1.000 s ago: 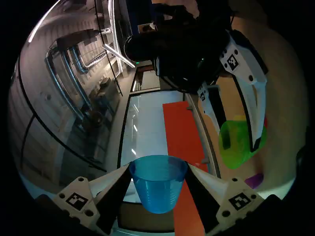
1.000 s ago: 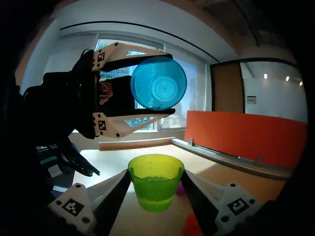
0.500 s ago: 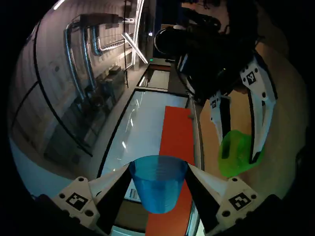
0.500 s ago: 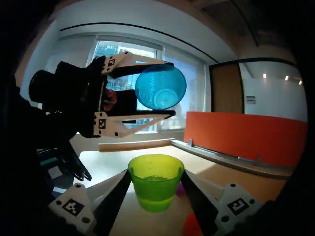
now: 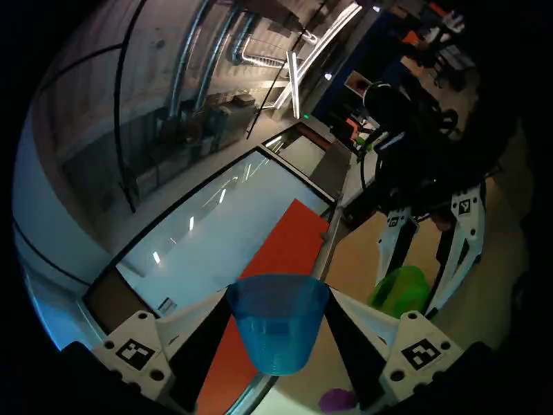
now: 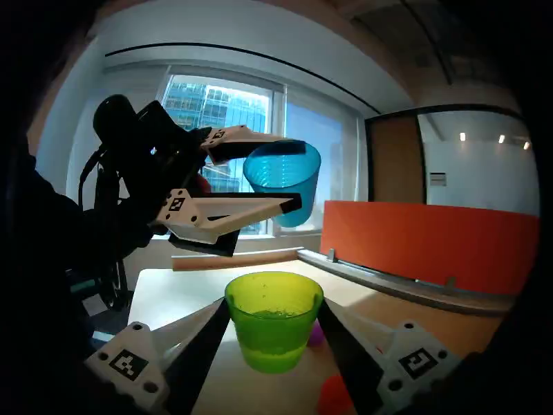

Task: Pour water

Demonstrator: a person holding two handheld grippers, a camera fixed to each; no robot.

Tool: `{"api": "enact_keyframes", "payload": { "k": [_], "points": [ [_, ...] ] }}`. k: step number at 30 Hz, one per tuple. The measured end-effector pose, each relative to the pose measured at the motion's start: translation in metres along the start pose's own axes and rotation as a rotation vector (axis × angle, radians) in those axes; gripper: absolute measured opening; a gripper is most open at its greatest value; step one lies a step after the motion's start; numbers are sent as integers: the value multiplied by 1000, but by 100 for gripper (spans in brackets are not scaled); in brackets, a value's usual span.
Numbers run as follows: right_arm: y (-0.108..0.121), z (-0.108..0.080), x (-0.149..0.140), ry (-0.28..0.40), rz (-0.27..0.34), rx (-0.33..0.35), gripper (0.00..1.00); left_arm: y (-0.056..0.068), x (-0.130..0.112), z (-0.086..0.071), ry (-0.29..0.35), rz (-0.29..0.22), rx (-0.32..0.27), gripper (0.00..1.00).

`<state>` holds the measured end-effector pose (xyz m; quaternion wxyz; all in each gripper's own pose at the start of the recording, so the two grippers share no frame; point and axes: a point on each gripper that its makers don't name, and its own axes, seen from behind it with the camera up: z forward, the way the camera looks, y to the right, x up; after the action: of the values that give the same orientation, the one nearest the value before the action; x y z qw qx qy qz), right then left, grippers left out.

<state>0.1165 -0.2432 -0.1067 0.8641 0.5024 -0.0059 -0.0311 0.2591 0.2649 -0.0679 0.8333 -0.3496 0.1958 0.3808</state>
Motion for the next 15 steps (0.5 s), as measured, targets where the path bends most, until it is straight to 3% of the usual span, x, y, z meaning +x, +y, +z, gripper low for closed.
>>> {"api": "enact_keyframes", "payload": {
  "k": [5, 15],
  "points": [
    [1, -1, 4, 9, 1, 0, 90, -1, -2, 0, 22, -169, -15, 88],
    [1, -2, 11, 27, 1, -1, 90, -5, -14, -2, 39, -429, -29, 88]
  ]
}}
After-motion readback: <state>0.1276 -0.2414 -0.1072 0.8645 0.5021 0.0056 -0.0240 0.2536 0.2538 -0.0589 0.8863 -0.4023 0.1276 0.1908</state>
